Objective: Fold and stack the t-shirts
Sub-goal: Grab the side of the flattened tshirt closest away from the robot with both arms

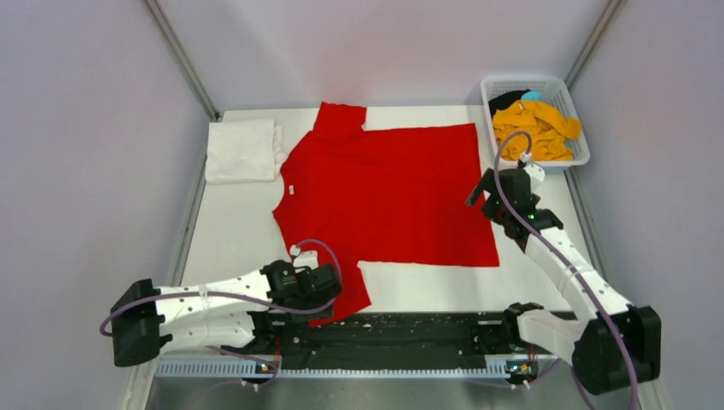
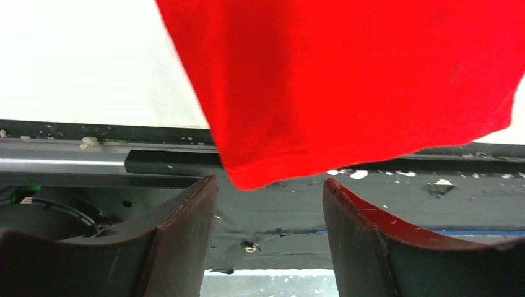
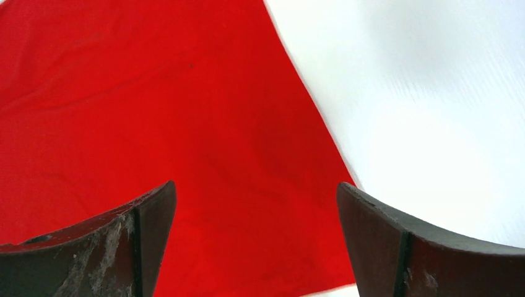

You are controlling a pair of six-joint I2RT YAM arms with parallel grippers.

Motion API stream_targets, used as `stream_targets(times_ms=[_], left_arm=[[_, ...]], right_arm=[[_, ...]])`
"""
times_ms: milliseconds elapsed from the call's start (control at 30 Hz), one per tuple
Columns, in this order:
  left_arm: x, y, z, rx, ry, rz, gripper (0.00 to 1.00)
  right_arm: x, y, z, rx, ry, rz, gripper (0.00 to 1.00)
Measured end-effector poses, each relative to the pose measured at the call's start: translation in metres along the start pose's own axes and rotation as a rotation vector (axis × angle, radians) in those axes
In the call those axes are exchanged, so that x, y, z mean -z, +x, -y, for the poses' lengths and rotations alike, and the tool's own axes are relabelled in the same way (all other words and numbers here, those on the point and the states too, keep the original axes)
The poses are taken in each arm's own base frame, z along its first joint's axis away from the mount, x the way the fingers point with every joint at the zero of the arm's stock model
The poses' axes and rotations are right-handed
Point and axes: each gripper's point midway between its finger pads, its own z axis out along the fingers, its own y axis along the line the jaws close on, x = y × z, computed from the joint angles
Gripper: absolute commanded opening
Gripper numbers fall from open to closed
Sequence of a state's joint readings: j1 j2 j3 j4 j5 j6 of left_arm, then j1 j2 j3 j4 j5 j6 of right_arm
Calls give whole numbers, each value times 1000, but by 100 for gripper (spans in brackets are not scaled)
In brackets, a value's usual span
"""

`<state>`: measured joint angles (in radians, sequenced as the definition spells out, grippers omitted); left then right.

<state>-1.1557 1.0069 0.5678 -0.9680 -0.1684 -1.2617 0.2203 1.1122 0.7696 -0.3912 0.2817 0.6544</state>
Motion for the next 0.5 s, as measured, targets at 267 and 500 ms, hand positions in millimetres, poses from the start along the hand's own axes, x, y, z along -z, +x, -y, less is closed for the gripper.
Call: stream_targets(times_ms=[267,500], left_arm=[[-16,3,-19,58,-18,34,59],[-25,-4,-8,57,-6,66,0]], right_arm=[[26,24,32,-28,38,-12,99],[31,28,38,-32,61,-26,99]])
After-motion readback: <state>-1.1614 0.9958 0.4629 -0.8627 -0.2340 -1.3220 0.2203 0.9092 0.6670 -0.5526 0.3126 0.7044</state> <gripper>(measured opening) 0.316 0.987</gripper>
